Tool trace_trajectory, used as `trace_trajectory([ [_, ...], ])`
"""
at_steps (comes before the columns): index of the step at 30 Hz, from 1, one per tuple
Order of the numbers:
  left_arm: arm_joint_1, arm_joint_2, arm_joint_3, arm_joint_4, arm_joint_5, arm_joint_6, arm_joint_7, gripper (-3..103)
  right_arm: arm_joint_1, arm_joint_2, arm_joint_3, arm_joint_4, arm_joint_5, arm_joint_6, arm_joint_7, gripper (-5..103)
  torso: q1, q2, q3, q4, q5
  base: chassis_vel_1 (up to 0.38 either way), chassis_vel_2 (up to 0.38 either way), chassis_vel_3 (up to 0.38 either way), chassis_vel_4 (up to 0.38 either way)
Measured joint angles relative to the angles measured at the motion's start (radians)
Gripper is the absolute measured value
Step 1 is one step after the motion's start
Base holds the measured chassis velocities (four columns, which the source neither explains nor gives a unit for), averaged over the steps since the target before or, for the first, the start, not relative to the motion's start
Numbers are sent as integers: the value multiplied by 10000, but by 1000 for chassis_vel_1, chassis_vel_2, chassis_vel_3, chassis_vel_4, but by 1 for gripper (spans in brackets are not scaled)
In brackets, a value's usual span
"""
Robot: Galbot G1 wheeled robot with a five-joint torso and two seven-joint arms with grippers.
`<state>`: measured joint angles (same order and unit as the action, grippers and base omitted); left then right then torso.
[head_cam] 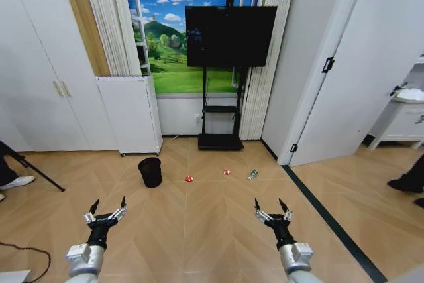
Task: Pick up the trash bin and place the garbage on the floor into it.
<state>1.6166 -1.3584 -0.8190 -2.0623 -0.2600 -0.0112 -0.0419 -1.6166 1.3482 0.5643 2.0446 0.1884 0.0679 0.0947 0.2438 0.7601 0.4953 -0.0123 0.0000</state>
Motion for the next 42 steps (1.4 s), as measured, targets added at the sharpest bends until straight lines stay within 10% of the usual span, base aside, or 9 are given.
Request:
trace_trajectory([
  [42, 114, -45, -122, -49, 129, -106, 72, 98, -1, 38, -29, -173, -23, 218, -124, 100, 4, -1, 3, 1, 2, -192, 190, 200, -199],
])
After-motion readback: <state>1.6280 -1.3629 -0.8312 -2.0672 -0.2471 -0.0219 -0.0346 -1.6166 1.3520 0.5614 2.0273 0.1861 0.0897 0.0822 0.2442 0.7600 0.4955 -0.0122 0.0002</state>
